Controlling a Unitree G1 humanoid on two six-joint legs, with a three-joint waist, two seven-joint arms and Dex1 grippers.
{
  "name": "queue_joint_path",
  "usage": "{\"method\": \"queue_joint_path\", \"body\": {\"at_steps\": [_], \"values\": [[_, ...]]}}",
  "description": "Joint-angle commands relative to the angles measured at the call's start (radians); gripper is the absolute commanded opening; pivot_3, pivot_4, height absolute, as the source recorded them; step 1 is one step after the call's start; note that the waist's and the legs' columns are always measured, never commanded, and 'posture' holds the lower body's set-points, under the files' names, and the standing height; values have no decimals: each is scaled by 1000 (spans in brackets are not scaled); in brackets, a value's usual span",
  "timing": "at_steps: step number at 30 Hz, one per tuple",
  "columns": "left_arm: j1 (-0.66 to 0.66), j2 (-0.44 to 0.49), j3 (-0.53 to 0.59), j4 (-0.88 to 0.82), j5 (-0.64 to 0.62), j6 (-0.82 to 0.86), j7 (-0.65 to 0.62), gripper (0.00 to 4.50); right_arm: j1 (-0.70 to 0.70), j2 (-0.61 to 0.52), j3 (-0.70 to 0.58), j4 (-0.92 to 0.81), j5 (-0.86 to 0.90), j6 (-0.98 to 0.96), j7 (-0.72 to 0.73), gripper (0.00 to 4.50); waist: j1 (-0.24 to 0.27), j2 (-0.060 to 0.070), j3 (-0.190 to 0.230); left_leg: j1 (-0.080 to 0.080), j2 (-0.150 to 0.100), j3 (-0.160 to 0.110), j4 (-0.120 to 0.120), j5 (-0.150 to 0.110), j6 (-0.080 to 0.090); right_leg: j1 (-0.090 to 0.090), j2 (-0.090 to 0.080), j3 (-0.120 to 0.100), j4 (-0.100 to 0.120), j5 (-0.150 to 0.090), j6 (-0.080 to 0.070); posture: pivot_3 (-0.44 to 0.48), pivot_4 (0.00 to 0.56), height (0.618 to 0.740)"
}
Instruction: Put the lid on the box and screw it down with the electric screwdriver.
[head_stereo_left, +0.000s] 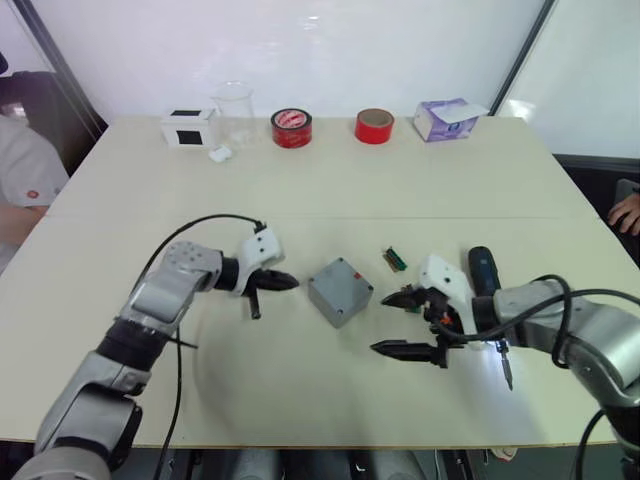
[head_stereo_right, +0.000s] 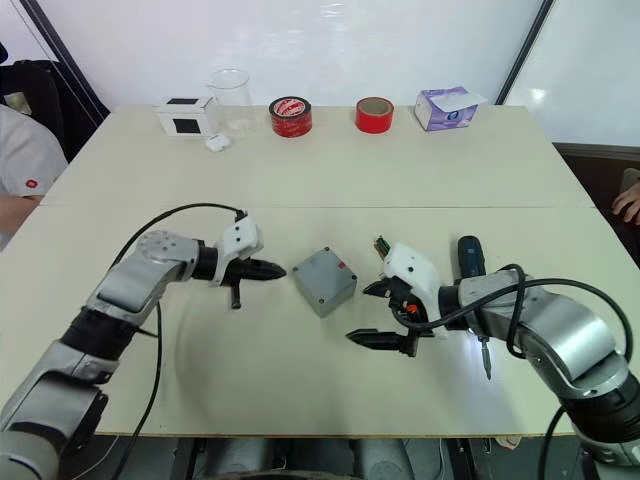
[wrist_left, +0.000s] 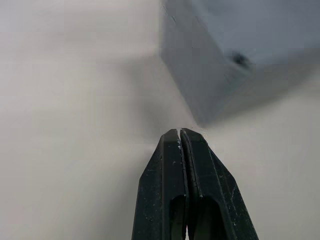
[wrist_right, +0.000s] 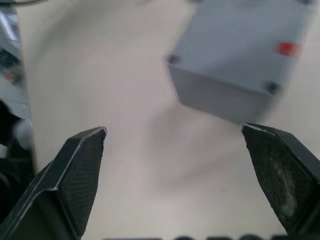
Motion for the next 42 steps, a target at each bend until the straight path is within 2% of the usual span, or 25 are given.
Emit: {"method": "queue_joint_path", "body": {"at_steps": [1,4,8,35,39,42], "values": [[19,23,12,-115,-49,57,-34,0,-48,19,58,86,-114,-118,1,4461,4,0,0,0,0,0,0,0,0,0,0,0,0,0,0,0,150,740],[18,-8,-8,-128,-42,74,-8,0,-91,105,140,160,-175,-170,-15,4461,5,0,0,0,0,1,0,0,0,0,0,-1,0,0,0,0,150,740],[-5,-63,-5,-87,-36,66,28,0,-95,170,188,135,-169,-158,18,4461,4,0,0,0,0,2,0,0,0,0,0,-1,1,0,0,0,150,740],[-32,-84,18,-17,-19,13,57,0,-48,234,146,-10,-123,-19,-1,4461,3,0,0,0,-1,-1,0,0,0,0,0,-1,1,0,0,0,150,740],[-17,-57,37,-55,-40,39,41,0,-38,202,77,-30,-101,3,-3,4461,3,0,0,0,-1,-1,0,0,0,0,0,-1,1,0,0,0,150,740],[3,-4,68,-106,-78,77,7,0,-28,169,-74,-35,-13,62,5,4461,3,0,0,0,-1,-1,0,0,0,0,0,-1,1,0,0,0,150,740]]}}
